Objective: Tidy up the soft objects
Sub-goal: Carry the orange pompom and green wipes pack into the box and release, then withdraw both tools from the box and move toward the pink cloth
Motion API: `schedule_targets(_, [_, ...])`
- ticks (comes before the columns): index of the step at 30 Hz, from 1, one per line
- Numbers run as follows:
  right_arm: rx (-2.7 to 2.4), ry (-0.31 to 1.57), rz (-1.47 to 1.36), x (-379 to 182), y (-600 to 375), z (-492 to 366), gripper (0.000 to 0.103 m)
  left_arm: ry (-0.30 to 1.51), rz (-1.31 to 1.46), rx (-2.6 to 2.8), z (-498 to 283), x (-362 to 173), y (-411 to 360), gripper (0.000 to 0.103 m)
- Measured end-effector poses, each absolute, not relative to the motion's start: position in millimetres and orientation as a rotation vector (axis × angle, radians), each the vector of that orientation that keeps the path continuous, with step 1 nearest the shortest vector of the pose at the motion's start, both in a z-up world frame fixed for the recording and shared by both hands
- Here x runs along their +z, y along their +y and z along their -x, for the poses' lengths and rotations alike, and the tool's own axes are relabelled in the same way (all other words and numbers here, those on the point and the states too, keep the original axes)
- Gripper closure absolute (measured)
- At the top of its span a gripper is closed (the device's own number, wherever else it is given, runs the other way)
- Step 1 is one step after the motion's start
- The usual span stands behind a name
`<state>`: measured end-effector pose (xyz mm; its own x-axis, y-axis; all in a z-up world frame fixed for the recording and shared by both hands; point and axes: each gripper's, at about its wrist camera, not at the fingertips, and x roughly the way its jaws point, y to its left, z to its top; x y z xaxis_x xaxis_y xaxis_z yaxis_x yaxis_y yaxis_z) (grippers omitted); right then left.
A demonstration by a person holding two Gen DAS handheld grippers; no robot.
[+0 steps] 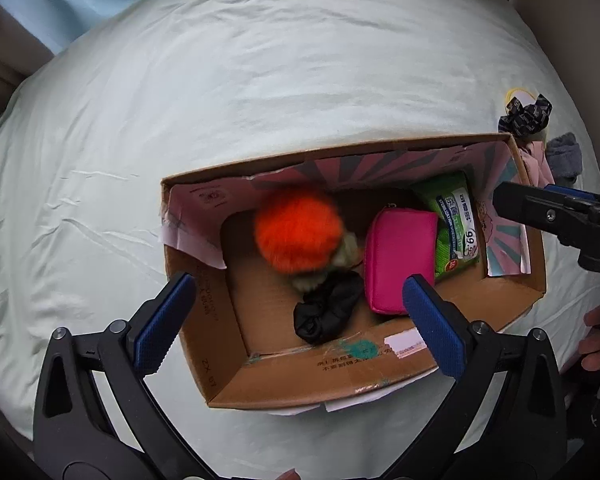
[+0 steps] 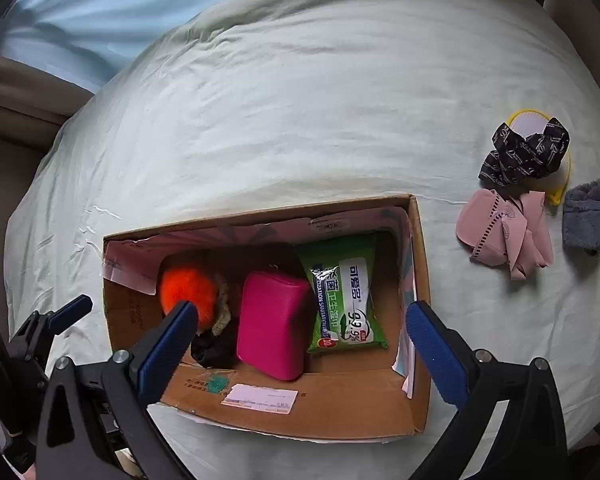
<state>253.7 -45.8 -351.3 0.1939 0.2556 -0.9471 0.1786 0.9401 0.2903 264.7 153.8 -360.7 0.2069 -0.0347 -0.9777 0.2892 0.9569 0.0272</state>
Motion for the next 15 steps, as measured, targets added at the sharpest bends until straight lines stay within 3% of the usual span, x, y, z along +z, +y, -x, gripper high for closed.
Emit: schedule_targets(15, [0.076,1.334,-0.345,-318.8,-41.8,-230.6,0.000,1.277,-0.168,-0.192,-236.3,-314.4,172.4,0.000])
